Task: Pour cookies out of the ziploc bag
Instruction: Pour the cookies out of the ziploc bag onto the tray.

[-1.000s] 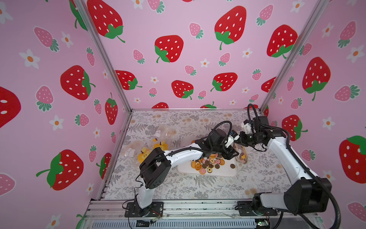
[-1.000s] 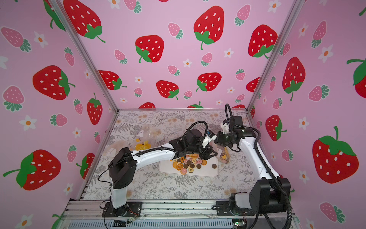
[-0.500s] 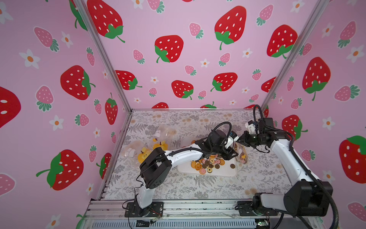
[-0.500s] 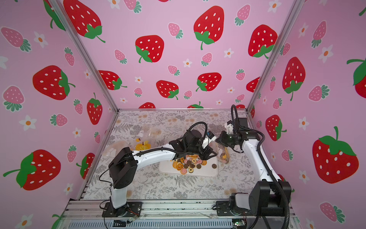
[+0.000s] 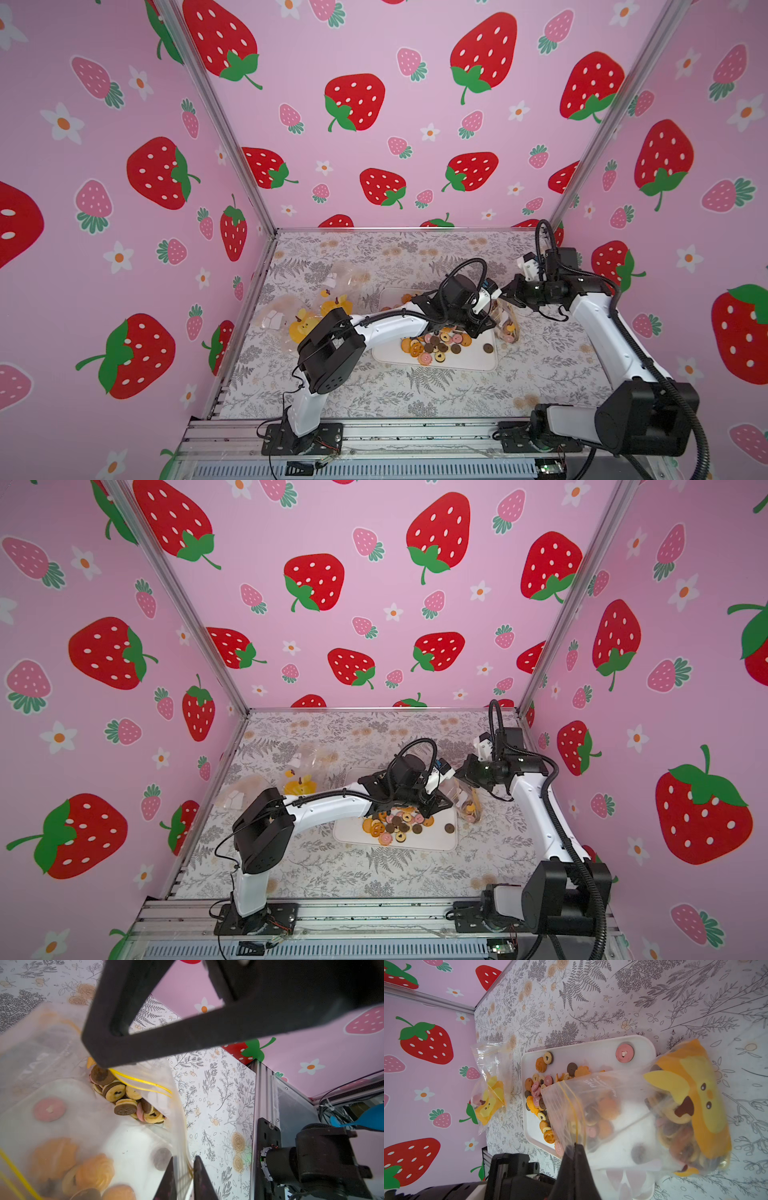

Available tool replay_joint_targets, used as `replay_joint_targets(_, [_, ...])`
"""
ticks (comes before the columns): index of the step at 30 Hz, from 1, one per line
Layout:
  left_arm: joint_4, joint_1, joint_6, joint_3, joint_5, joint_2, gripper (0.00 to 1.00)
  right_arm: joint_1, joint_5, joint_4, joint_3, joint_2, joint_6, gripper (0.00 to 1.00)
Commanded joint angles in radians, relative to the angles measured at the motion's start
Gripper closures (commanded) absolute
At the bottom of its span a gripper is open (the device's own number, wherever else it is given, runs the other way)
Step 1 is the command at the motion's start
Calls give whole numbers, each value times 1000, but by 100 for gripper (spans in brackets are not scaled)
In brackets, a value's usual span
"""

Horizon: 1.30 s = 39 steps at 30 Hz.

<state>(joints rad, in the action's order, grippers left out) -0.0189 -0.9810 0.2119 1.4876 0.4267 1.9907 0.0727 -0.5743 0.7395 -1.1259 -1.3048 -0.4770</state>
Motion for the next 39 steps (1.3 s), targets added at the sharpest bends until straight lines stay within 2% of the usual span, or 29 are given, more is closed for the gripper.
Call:
replay_joint_targets(1, [19,-5,-2,63,9,20,83,-9,-10,1,18,40,8,99])
replay_joint_targets(2, [21,-5,-2,68,7,22,83,-12,-9,5,21,43,11,97])
replay_joint_targets(3, [23,-4,0,72,6,23,84,-17,-8,11,24,49,16,91])
replay_joint_targets(7, [34,-4,7,92,4,33,85,-48,38,43,35,98,26,45])
replay_joint_targets(9, [35,-3,14,98,4,35,86,-69,72,80,39,134,27,28])
replay_joint_targets(10, [38,-3,17,103,3,37,86,-82,86,90,45,160,26,11])
replay_joint_targets(11, [42,-3,19,110,4,39,86,-95,97,97,51,181,22,0])
replay_joint_targets(20, [82,-2,69,225,35,76,88,-224,153,141,141,322,-9,1])
replay_joint_targets(28, [94,-7,174,322,49,95,90,-241,263,176,169,365,-58,1])
replay_joint_targets(34, [123,-8,199,382,23,120,90,-246,255,189,224,338,-66,0])
replay_joint_targets(35, [126,-8,194,376,24,117,89,-247,250,185,233,334,-66,0])
replay_joint_targets(37, [127,-8,174,340,17,88,76,-249,227,174,252,328,-74,1])
replay_joint_targets(39, [130,-7,148,283,-16,36,67,-251,213,170,256,322,-75,0])
